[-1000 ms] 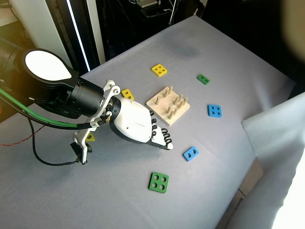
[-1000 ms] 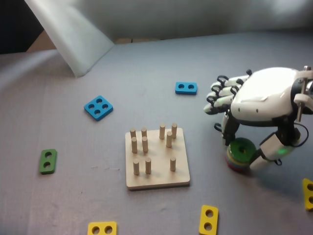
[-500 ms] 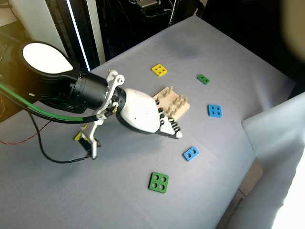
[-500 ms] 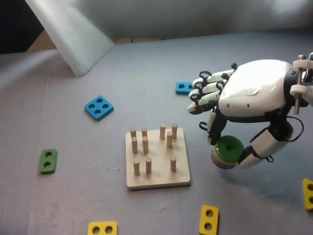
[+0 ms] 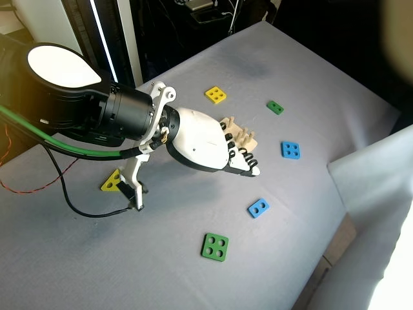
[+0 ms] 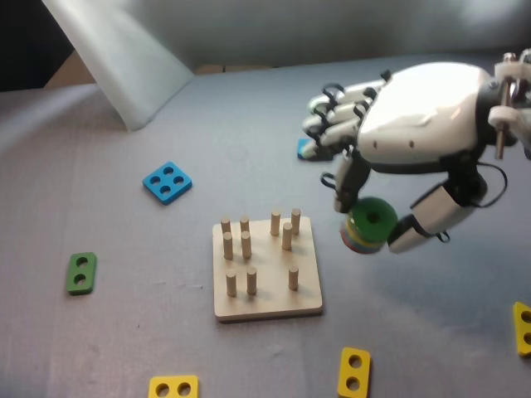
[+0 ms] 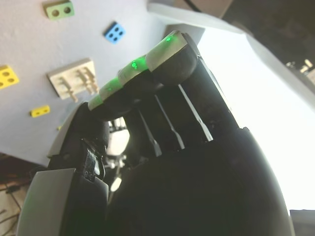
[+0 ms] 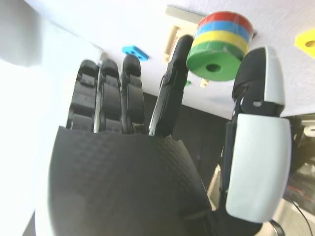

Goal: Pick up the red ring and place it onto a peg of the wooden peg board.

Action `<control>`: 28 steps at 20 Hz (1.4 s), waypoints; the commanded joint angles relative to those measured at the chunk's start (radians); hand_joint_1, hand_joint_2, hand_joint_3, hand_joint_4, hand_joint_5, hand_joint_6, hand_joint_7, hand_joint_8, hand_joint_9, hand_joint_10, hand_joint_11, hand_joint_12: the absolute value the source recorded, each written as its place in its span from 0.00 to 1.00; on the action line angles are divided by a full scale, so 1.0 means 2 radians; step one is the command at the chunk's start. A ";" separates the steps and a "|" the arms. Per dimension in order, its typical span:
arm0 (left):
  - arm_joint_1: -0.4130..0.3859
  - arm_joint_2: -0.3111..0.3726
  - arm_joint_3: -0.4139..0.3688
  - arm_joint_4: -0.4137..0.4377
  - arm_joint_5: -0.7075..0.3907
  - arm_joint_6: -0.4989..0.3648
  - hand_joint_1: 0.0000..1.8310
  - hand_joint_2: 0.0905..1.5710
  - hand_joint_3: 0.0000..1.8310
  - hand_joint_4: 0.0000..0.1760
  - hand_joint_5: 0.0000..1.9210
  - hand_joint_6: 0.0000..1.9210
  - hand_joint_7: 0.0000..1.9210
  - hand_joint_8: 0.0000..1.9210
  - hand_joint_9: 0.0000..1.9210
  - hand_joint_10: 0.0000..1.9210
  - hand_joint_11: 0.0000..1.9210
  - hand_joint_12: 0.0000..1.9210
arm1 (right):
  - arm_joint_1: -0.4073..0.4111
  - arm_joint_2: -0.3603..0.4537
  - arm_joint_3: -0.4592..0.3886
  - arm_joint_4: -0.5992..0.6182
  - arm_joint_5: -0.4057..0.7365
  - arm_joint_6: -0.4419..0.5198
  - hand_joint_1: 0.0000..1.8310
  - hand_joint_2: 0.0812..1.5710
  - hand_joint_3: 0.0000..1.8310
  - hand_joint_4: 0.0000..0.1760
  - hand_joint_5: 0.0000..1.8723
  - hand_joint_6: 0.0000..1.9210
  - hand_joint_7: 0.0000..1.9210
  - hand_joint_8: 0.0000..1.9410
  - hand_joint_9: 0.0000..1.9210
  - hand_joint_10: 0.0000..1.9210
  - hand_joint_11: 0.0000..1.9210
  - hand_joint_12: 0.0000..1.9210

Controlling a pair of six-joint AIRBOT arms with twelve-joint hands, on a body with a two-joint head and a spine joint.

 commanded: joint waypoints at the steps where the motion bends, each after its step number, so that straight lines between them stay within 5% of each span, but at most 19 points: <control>1: -0.004 0.001 0.004 -0.024 -0.001 0.001 0.28 1.00 0.02 0.00 0.48 1.00 0.54 1.00 0.56 1.00 0.60 1.00 | 0.009 -0.005 0.000 0.001 0.011 0.002 0.57 0.66 0.00 1.00 0.58 0.42 0.15 0.00 0.04 0.00 0.00 0.00; 28: -0.004 -0.002 0.009 -0.024 -0.001 0.003 0.28 1.00 0.03 0.00 0.48 1.00 0.54 1.00 0.56 1.00 0.60 1.00 | 0.016 -0.074 0.016 -0.026 0.027 0.003 0.57 0.65 0.00 1.00 0.59 0.41 0.18 0.00 0.09 0.00 0.00 0.00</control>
